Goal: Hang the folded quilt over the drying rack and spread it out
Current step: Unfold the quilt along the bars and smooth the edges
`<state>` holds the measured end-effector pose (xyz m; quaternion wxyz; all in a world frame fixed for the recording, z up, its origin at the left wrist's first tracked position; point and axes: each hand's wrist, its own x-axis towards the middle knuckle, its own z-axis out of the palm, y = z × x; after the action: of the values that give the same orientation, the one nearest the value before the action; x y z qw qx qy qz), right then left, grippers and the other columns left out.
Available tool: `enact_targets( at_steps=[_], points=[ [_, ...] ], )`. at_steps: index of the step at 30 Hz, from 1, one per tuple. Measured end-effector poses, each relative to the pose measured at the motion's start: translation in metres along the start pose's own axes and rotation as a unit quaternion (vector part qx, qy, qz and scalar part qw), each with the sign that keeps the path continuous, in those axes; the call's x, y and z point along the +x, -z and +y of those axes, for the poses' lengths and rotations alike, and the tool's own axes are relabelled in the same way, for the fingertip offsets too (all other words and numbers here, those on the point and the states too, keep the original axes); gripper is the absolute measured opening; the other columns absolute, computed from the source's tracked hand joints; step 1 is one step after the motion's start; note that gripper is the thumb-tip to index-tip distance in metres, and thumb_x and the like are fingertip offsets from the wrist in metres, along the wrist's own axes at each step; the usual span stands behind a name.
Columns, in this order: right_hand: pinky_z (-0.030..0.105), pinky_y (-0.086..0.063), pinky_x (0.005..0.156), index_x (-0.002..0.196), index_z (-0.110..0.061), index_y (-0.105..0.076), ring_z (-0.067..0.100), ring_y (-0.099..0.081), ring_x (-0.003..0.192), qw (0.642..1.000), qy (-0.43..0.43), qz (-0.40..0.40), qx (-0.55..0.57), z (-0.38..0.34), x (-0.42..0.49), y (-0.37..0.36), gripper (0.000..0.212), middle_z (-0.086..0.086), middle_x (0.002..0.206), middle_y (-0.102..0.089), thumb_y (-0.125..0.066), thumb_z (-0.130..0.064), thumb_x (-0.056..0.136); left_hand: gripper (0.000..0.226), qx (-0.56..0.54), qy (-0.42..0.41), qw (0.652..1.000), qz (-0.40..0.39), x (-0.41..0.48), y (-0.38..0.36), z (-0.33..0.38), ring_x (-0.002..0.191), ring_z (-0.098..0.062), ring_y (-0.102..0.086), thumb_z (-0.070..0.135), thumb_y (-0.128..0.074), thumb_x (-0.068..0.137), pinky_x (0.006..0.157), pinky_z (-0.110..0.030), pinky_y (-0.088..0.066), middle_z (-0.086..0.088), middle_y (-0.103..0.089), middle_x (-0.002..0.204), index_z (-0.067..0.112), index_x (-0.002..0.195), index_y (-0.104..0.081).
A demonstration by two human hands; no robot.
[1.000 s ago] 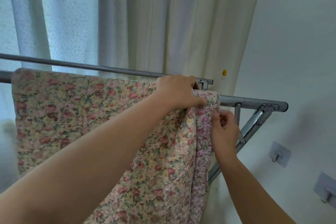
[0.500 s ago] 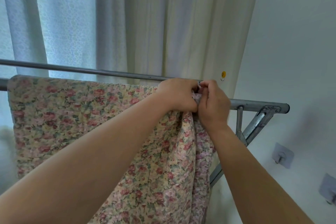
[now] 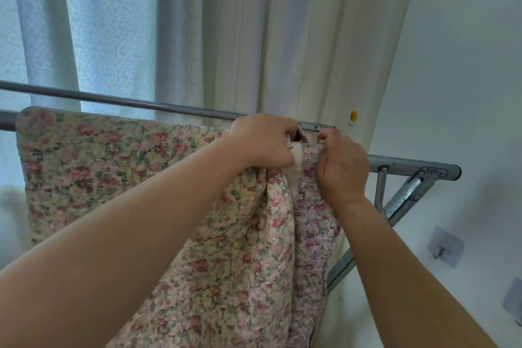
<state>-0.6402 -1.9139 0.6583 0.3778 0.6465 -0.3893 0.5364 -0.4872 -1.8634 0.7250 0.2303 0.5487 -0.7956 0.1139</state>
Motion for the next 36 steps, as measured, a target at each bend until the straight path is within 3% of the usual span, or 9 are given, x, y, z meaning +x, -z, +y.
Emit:
enact_targets(
  at_steps=[3,8,11,13,18,22,28,32,36],
  points=[
    [0.03,-0.025,0.054,0.082,-0.003,-0.059,0.026,-0.047,0.045,1.0,0.006,0.002,-0.006,0.0,0.0,0.001,0.019,0.008,0.053,-0.05,-0.04,-0.006,0.079,0.03,-0.007,0.013,1.0,-0.015,-0.004,0.005,-0.014,0.088,-0.018,-0.053,0.033,-0.06,0.072,0.068,-0.027,-0.04,0.009,-0.056,0.096,0.039,0.101,-0.054],
    [0.025,-0.028,0.057,0.08,-0.001,-0.059,0.025,-0.046,0.045,1.0,0.001,-0.001,-0.003,-0.001,0.0,0.001,0.022,0.009,0.052,-0.05,-0.038,-0.007,0.078,0.026,-0.019,0.024,0.998,-0.046,-0.012,0.015,-0.036,0.098,-0.022,-0.057,0.036,-0.064,0.07,0.084,-0.037,-0.05,0.004,-0.062,0.109,0.038,0.093,-0.05],
    [0.025,-0.026,0.057,0.082,-0.001,-0.06,0.026,-0.046,0.045,1.0,-0.009,-0.012,-0.014,-0.002,0.0,0.001,0.023,0.01,0.053,-0.05,-0.038,-0.007,0.079,0.03,0.007,0.018,0.999,-0.029,-0.016,0.012,-0.034,0.091,-0.021,-0.054,0.036,-0.061,0.073,0.074,-0.03,-0.045,0.002,-0.062,0.107,0.038,0.101,-0.05],
    [0.025,-0.025,0.056,0.082,-0.002,-0.062,0.027,-0.047,0.047,0.999,-0.022,-0.01,-0.025,-0.003,0.0,0.003,0.024,0.01,0.054,-0.051,-0.038,-0.006,0.079,0.026,0.015,0.017,1.0,-0.016,-0.017,0.01,-0.031,0.084,-0.018,-0.049,0.034,-0.061,0.075,0.068,-0.027,-0.037,0.003,-0.061,0.103,0.039,0.095,-0.045],
    [0.032,-0.036,0.055,0.07,-0.004,-0.062,0.029,-0.054,0.057,1.0,0.021,-0.003,-0.01,-0.035,0.006,-0.002,0.023,0.012,0.062,-0.06,-0.043,-0.011,0.081,0.028,0.002,0.018,1.0,-0.001,-0.014,0.008,-0.028,0.091,-0.02,-0.055,0.031,-0.06,0.074,0.071,-0.027,-0.036,0.003,-0.064,0.105,0.038,0.099,-0.052],
    [0.027,-0.022,0.052,0.052,-0.011,-0.052,0.027,-0.05,0.044,0.999,-0.005,-0.02,-0.034,-0.052,0.014,-0.012,0.038,0.008,0.048,-0.054,-0.042,-0.025,0.086,0.035,0.001,0.017,1.0,0.015,-0.016,0.007,-0.029,0.092,-0.02,-0.056,0.031,-0.057,0.074,0.07,-0.027,-0.038,0.004,-0.064,0.104,0.037,0.109,-0.055],
    [0.027,-0.02,0.052,0.055,-0.013,-0.05,0.025,-0.045,0.044,0.999,0.024,-0.022,-0.037,-0.045,0.011,-0.015,0.038,0.006,0.05,-0.052,-0.037,-0.023,0.09,0.029,-0.003,0.008,1.0,0.001,-0.02,0.012,-0.033,0.092,-0.021,-0.054,0.031,-0.056,0.077,0.07,-0.027,-0.036,0.002,-0.063,0.106,0.034,0.106,-0.056],
    [0.026,-0.019,0.051,0.053,-0.014,-0.048,0.023,-0.039,0.041,0.999,0.032,0.001,-0.041,-0.042,0.012,-0.014,0.036,0.005,0.047,-0.049,-0.04,-0.02,0.088,0.017,0.01,0.018,1.0,-0.014,-0.021,0.025,-0.043,0.082,-0.019,-0.047,0.027,-0.055,0.077,0.065,-0.027,-0.034,0.005,-0.053,0.091,0.034,0.091,-0.051],
    [0.025,-0.019,0.051,0.053,-0.013,-0.05,0.018,-0.03,0.044,0.999,0.021,0.002,-0.045,-0.044,0.011,-0.016,0.037,0.005,0.046,-0.05,-0.039,-0.02,0.087,0.018,0.025,0.021,0.999,-0.015,-0.024,0.032,-0.053,0.08,-0.019,-0.046,0.025,-0.055,0.078,0.062,-0.026,-0.036,0.006,-0.049,0.085,0.029,0.096,-0.058]
  ],
)
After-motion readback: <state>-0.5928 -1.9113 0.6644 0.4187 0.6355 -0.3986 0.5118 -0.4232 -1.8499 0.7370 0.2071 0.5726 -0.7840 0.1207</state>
